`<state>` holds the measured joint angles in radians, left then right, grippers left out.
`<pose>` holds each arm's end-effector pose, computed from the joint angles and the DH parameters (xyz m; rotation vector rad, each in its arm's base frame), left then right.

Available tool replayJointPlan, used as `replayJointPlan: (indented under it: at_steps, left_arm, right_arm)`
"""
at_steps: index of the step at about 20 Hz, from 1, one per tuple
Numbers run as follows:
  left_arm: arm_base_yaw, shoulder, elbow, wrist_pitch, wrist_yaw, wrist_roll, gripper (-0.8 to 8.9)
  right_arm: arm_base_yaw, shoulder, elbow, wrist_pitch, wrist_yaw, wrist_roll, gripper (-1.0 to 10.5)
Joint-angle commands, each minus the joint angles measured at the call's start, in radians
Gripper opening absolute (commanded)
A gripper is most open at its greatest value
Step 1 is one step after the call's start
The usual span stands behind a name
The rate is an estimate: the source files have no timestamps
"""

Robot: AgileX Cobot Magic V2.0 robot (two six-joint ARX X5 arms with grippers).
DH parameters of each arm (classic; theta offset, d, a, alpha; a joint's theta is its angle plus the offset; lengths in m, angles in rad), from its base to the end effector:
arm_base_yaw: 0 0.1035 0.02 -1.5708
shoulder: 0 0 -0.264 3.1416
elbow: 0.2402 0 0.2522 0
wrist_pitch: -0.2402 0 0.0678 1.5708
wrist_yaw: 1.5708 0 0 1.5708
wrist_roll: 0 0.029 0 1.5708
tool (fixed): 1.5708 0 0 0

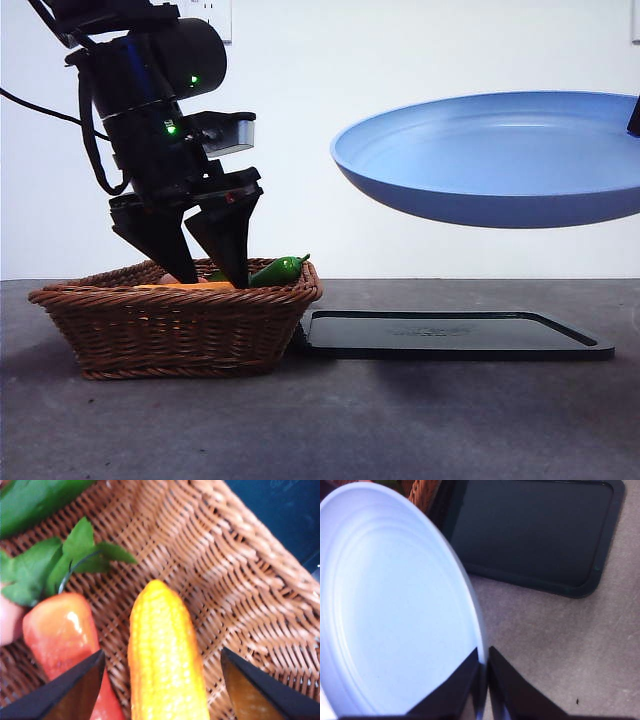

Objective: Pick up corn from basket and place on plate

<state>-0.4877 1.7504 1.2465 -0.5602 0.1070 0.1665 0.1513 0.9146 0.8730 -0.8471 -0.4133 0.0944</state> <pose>0.3144 -0.1703 0.2130 0.3504 1.0149 -0.6256 0.1620 0.0365 0.2892 0.2034 0.9173 0.4845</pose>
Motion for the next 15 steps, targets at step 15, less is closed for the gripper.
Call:
replayJointPlan:
  at_steps: [15]
  left_arm:
    - [-0.043, 0.105, 0.024, -0.022, 0.000, -0.003, 2.28]
  right_arm:
    - [0.002, 0.005, 0.024, 0.040, -0.005, 0.010, 0.0]
